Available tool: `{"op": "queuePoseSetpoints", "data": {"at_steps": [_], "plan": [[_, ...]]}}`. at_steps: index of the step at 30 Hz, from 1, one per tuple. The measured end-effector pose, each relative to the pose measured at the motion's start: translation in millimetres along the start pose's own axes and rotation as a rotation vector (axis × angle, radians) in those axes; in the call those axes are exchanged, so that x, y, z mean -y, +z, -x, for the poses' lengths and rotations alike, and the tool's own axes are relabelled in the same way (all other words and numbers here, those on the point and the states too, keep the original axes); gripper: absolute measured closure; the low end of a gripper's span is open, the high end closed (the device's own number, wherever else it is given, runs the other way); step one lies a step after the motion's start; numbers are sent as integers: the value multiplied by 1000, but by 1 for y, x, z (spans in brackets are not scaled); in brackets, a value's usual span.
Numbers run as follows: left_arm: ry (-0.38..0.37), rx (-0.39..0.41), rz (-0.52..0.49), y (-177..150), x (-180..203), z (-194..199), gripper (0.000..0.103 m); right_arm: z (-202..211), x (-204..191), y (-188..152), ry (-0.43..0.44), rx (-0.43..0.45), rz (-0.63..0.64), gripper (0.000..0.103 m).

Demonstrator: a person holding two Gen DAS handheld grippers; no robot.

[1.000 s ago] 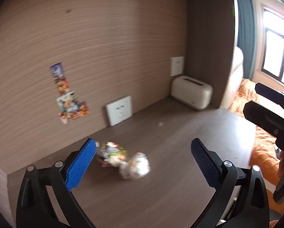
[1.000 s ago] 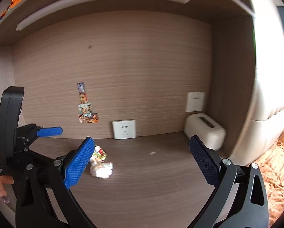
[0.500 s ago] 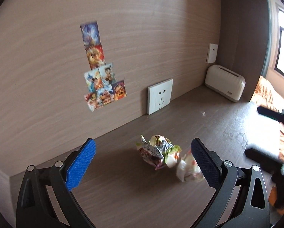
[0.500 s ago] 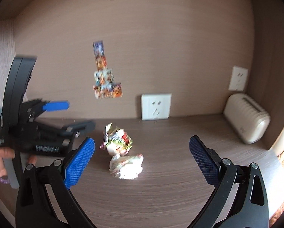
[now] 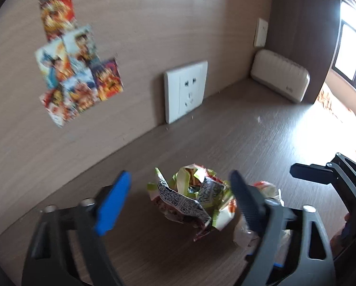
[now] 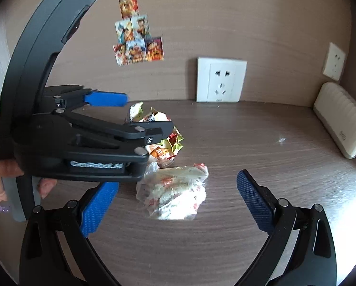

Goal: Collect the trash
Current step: 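Grasp the colorful snack wrapper with the left tool while the right tool grasps the crumpled clear bag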

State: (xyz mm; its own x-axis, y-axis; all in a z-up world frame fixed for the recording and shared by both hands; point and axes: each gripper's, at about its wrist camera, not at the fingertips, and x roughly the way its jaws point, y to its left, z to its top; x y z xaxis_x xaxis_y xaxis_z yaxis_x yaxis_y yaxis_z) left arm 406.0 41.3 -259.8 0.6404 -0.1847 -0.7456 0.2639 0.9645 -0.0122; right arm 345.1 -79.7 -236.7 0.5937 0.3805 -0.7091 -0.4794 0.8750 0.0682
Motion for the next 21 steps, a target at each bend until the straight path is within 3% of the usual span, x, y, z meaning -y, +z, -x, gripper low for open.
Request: {"op": "queuePoseSetpoints", "data": {"at_steps": [2, 3, 4, 5, 10, 21], "plan": [[-33, 1, 18, 0, -1, -2, 36, -9, 2, 1, 7, -29, -10, 9], [-36, 0, 18, 0, -1, -3, 42, -12, 2, 0, 17, -42, -13, 19], [-34, 2, 14, 0, 0, -4, 50, -16, 3, -1, 18, -54, -18, 41], [-44, -2, 10, 0, 2, -5, 57, -21, 5, -2, 26, -76, -31, 47], [-30, 15, -1, 1, 10, -4, 69, -17, 9, -1, 46, -73, -59, 51], [-46, 78, -38, 14, 34, 46, 69, 59, 21, 4, -48, 29, -44, 51]]}}
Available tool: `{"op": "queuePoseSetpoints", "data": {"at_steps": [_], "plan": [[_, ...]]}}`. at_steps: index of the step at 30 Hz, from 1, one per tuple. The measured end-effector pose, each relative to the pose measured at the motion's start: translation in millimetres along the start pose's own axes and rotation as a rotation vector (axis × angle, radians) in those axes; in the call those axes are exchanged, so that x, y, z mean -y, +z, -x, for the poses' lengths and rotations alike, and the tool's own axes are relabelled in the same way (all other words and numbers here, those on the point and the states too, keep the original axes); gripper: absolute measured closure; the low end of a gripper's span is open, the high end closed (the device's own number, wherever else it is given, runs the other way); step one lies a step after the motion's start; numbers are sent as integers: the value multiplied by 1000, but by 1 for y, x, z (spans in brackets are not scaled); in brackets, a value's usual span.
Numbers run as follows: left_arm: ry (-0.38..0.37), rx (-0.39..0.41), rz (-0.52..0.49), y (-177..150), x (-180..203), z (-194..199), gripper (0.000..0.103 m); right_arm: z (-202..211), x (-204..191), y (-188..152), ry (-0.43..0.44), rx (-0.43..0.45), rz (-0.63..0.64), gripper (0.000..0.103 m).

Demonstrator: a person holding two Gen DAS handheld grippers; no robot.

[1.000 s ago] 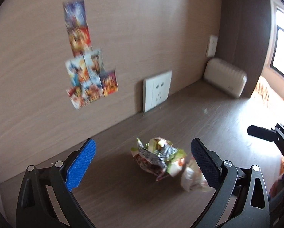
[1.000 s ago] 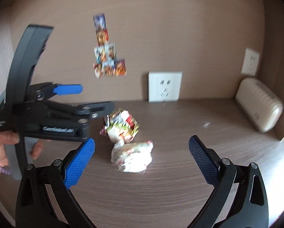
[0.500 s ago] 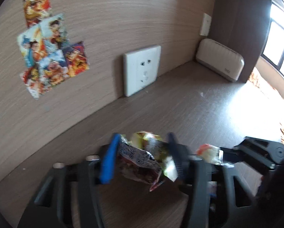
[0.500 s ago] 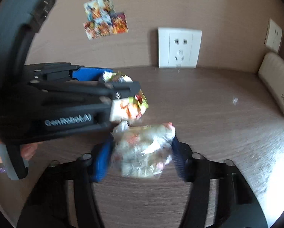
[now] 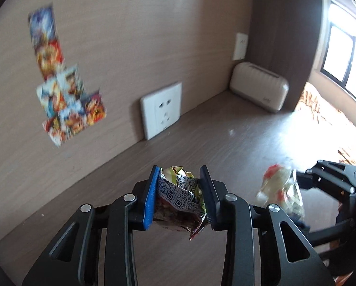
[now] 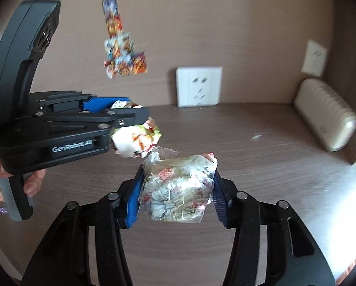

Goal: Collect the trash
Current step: 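Grasp the colorful snack wrapper with the left tool while the right tool grasps the crumpled clear bag, then carry the snack wrapper and crumpled bag over the trash bin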

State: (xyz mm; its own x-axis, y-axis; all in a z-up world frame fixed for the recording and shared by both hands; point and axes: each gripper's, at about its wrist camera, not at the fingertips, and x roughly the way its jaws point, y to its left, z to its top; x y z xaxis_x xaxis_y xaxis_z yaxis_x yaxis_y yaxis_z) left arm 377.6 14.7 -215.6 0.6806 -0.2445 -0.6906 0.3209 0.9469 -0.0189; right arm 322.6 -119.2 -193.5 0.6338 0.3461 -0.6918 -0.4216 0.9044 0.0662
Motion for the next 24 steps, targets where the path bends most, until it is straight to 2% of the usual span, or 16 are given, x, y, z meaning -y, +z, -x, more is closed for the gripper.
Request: {"op": "queuePoseSetpoints", "data": {"at_steps": [4, 8, 13, 24], "plan": [[-17, 29, -44, 10, 23, 18, 69, 43, 18, 0, -52, 56, -25, 51], [-51, 51, -102, 20, 61, 29, 69, 81, 35, -7, -107, 97, -64, 51], [-139, 66, -162, 27, 118, 37, 69, 126, 56, -21, -191, 139, -122, 51], [-319, 77, -305, 26, 258, 50, 69, 224, 114, -89, -378, 180, -269, 51]]}}
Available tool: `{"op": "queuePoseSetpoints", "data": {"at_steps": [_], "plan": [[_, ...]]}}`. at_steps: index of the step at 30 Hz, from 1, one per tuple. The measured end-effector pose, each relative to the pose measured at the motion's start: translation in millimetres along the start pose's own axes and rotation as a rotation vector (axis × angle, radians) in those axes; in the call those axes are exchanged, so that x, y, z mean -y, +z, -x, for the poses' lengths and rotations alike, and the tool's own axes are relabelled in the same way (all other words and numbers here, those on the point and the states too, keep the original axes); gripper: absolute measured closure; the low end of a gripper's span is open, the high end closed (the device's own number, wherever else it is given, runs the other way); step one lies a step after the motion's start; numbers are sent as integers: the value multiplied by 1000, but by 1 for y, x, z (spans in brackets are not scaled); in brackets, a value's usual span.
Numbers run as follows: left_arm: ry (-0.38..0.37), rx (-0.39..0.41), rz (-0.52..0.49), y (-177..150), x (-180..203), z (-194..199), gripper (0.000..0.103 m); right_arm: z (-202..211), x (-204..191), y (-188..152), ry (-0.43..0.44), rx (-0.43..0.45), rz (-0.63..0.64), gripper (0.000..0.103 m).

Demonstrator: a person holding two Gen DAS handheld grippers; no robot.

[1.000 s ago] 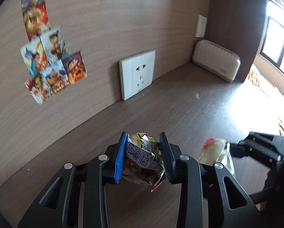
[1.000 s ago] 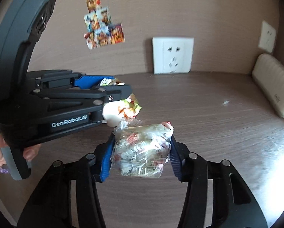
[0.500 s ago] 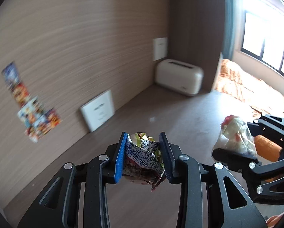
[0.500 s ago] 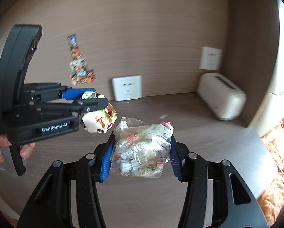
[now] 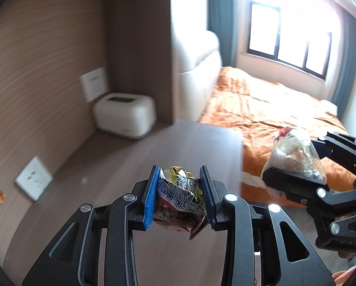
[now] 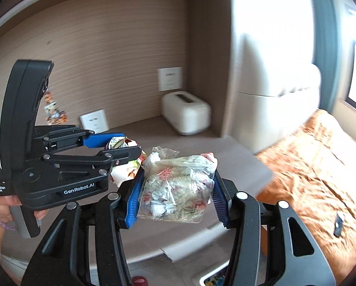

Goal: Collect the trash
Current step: 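Carry the snack wrapper and crumpled bag over the trash bin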

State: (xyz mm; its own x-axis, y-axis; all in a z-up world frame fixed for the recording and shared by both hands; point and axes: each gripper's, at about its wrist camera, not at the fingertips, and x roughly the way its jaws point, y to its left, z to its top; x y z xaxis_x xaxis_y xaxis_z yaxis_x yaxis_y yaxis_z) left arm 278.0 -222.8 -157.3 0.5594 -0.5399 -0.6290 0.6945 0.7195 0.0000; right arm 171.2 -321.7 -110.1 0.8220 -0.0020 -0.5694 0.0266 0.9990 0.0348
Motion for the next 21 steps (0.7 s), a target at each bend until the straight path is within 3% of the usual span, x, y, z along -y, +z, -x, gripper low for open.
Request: {"op": "queuePoseSetpoints", "data": {"at_steps": [11, 21], "plan": [[-140, -29, -122, 15, 113, -28, 69, 54, 78, -43, -141, 7, -119, 51], [-235, -90, -203, 0, 197, -62, 69, 78, 132, -92, -211, -34, -227, 51]]}}
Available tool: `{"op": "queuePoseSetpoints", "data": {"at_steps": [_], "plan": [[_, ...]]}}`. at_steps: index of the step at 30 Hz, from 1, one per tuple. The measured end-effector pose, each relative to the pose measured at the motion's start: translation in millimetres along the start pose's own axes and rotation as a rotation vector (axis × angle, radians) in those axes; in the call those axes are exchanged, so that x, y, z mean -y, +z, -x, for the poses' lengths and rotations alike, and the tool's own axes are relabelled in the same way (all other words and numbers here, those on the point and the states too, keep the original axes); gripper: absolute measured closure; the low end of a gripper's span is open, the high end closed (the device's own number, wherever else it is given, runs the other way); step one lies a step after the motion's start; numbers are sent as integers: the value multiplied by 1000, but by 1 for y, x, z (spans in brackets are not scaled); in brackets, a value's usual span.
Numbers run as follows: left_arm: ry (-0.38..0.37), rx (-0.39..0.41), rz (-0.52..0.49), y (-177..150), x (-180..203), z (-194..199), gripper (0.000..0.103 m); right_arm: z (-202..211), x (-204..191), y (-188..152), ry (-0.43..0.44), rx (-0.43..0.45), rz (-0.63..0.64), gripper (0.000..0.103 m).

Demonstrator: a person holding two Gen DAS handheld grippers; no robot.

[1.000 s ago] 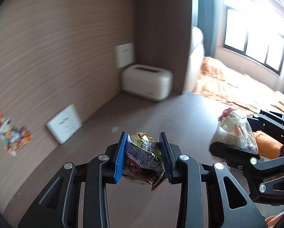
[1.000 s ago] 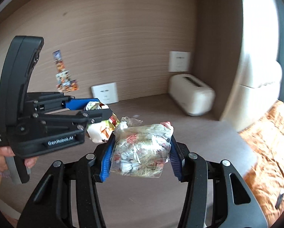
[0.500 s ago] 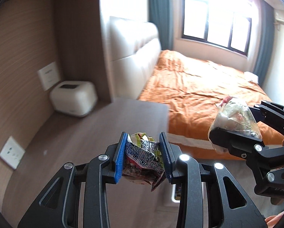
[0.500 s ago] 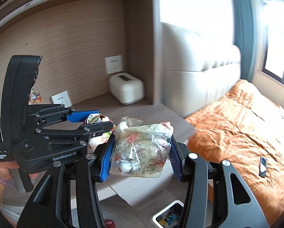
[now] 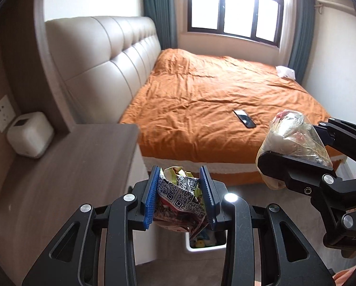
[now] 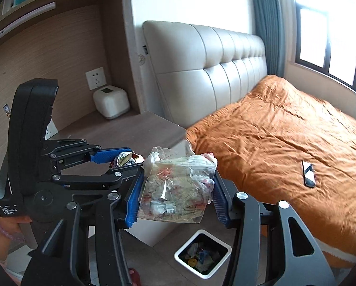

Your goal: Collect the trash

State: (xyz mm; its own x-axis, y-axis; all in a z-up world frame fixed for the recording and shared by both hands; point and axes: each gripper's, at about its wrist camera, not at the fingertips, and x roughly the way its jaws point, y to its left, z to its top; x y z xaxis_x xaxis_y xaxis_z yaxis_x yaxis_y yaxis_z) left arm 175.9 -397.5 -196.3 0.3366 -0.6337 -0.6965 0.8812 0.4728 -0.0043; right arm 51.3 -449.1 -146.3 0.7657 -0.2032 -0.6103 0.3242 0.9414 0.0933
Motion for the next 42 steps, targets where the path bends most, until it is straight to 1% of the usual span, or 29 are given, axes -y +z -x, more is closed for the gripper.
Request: {"op": "queuePoseSetpoints", "data": {"at_steps": [8, 12, 16, 21, 22, 25, 27, 31, 34, 35, 36, 37, 38, 39, 40, 42], "plan": [[-43, -69, -42, -14, 35, -47, 69, -10, 37, -32, -23, -51, -62, 51], [-59, -92, -51, -27, 48, -72, 69, -25, 52, -52, -22, -86, -87, 51], [-83, -129, -50, -47, 56, -106, 69, -50, 66, -77, -18, -134, -100, 51], [-112, -180, -50, -88, 64, -160, 69, -96, 82, -120, -9, -194, -103, 51], [-118, -196, -49, -100, 65, -177, 69, -108, 86, -131, -9, -203, -103, 51], [-135, -220, -44, -130, 68, -215, 69, -151, 100, -171, -1, -243, -112, 51], [-145, -237, -43, -157, 70, -248, 69, -174, 106, -193, 3, -261, -112, 51], [-168, -271, -35, -211, 75, -315, 68, -229, 117, -249, 4, -293, -102, 51], [-186, -292, -32, -250, 76, -356, 66, -269, 123, -292, 6, -316, -90, 50], [-192, -295, -34, -258, 76, -364, 64, -279, 125, -305, 5, -311, -85, 47], [-194, -301, -40, -269, 76, -377, 55, -289, 127, -316, 20, -313, -85, 25], [-195, -316, -40, -279, 76, -389, 18, -299, 127, -327, 39, -329, -78, 9], [-182, -322, -51, -289, 76, -399, 4, -308, 128, -337, 13, -327, -60, 3], [-167, -307, -57, -294, 75, -404, 4, -313, 131, -345, -13, -321, -50, 3], [-156, -308, -57, -303, 73, -410, 5, -319, 132, -351, -18, -340, -39, 3], [-160, -306, -35, -308, 68, -413, 5, -327, 134, -361, -47, -354, -31, 3]]}}
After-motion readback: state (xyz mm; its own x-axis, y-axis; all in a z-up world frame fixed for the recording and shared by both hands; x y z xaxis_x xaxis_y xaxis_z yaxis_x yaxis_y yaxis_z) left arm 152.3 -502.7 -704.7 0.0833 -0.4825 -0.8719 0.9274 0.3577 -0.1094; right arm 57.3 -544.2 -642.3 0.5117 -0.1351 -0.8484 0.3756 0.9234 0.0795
